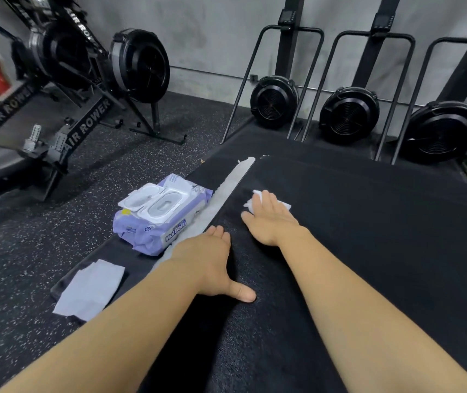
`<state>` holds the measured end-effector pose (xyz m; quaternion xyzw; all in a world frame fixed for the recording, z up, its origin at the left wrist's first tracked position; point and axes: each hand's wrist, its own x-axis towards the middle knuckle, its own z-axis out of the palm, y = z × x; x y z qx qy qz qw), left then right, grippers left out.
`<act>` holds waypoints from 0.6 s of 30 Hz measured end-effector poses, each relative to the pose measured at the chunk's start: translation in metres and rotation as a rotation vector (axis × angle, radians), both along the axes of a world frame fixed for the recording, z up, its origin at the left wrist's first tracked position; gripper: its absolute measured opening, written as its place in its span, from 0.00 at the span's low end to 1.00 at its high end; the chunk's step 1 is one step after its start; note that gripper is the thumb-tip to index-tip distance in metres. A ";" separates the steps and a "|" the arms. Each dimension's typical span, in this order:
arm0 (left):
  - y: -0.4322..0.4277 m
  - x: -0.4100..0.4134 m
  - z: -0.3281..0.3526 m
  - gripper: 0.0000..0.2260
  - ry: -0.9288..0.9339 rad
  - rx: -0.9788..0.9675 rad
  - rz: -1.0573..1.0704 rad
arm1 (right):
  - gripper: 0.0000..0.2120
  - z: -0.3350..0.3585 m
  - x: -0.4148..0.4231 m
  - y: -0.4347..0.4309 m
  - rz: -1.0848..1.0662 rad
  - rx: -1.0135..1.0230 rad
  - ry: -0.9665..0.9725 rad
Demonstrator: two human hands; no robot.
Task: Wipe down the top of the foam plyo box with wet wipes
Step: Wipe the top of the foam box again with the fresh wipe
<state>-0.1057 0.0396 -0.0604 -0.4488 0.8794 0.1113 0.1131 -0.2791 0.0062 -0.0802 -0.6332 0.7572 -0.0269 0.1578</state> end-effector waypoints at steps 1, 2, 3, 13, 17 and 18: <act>0.001 0.000 0.001 0.60 -0.006 0.005 0.004 | 0.28 0.000 -0.009 0.009 -0.019 -0.003 0.010; 0.002 -0.001 0.002 0.59 -0.009 0.006 0.005 | 0.27 0.000 -0.019 0.017 -0.041 -0.001 0.016; 0.003 0.000 0.003 0.58 -0.010 0.004 0.004 | 0.27 0.001 -0.028 0.025 -0.064 0.009 0.020; 0.004 0.002 0.001 0.59 -0.002 -0.009 -0.004 | 0.33 -0.004 -0.019 0.014 -0.210 0.055 0.068; 0.004 0.003 -0.001 0.55 0.020 -0.049 -0.016 | 0.33 -0.004 0.009 -0.028 -0.194 0.005 0.053; 0.003 0.004 -0.002 0.55 0.029 -0.052 -0.020 | 0.34 -0.003 0.016 -0.038 -0.178 -0.006 0.047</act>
